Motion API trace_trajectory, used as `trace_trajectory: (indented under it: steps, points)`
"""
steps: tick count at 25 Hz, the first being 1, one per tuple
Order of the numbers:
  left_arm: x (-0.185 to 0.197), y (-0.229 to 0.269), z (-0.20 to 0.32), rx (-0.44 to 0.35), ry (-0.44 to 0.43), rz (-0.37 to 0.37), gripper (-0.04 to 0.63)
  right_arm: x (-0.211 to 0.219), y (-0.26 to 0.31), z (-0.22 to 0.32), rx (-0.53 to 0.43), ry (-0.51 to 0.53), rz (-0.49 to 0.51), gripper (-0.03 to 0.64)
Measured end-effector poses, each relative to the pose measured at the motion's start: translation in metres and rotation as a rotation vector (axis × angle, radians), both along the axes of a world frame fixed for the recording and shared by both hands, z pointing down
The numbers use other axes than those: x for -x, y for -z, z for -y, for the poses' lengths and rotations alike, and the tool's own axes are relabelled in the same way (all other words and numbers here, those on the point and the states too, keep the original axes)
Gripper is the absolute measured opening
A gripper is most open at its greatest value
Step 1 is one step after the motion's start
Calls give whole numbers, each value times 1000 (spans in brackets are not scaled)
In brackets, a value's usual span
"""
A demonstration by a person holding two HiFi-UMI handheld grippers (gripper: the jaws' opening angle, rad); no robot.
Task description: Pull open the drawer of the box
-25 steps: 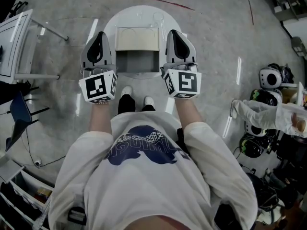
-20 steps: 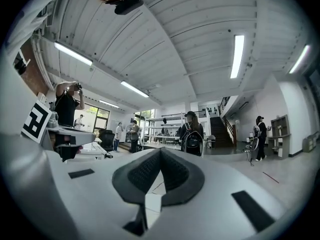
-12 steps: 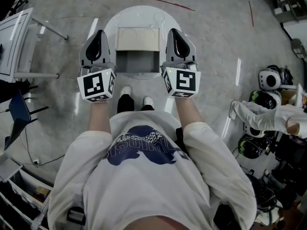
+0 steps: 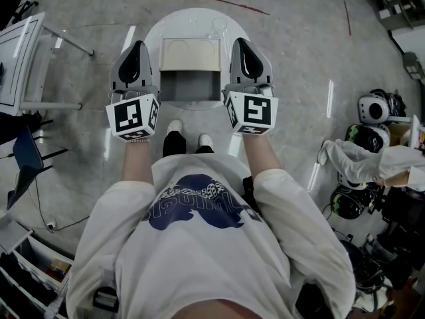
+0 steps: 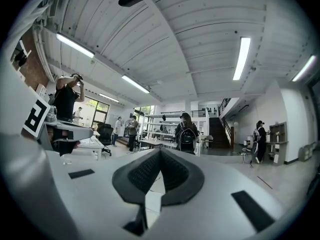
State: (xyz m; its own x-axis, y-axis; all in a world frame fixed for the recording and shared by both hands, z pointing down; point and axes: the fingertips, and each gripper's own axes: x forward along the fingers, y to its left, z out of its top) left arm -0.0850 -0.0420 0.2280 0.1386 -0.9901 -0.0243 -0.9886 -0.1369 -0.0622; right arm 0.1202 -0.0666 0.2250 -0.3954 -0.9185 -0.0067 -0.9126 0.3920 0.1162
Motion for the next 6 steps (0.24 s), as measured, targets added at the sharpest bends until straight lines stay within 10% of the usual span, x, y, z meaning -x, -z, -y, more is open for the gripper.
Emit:
trace_trajectory:
  steps: [6]
  points:
    - [-3,4,0,-15,-5,13,6,-1,7,-1,-11,8,1,-3]
